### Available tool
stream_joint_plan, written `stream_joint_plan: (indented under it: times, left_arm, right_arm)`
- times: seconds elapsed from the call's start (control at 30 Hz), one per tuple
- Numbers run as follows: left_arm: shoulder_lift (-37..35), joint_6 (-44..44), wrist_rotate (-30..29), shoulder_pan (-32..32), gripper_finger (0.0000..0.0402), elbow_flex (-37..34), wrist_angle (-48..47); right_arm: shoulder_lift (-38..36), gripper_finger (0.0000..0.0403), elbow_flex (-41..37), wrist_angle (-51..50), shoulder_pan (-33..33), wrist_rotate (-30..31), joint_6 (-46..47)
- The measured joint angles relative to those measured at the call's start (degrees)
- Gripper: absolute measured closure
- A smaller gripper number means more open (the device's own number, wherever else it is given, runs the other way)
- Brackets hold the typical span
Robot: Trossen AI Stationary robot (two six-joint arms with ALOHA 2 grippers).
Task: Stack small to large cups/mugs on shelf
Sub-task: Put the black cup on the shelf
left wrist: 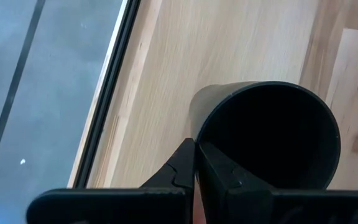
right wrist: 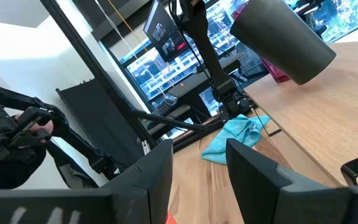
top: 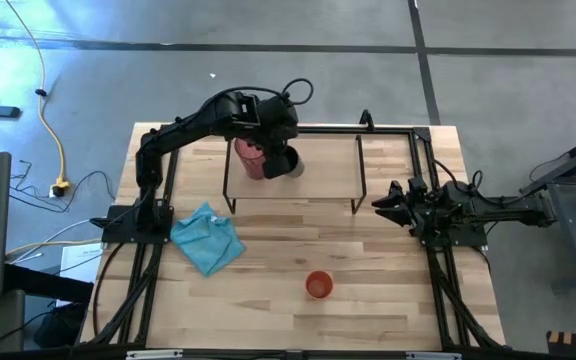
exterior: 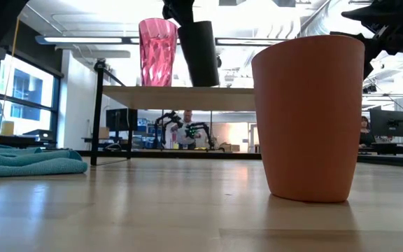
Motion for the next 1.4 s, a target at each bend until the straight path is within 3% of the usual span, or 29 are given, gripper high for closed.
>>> stream_joint_plan:
  times: [0.53,1.4]
  left_arm:
    - [0.64,-0.13,5.58,2.93,0.0402,0.02,1.43]
    - [0.66,0.04,3.48,2.99,0.0402,0.02,-0.32]
  right_arm:
    - [0.00,0.0261,-0.19,-0.17,0.02,0.02,0.00]
    - [0.00,0.0261,-0.52,-0.61,0.01,0.04,0.62]
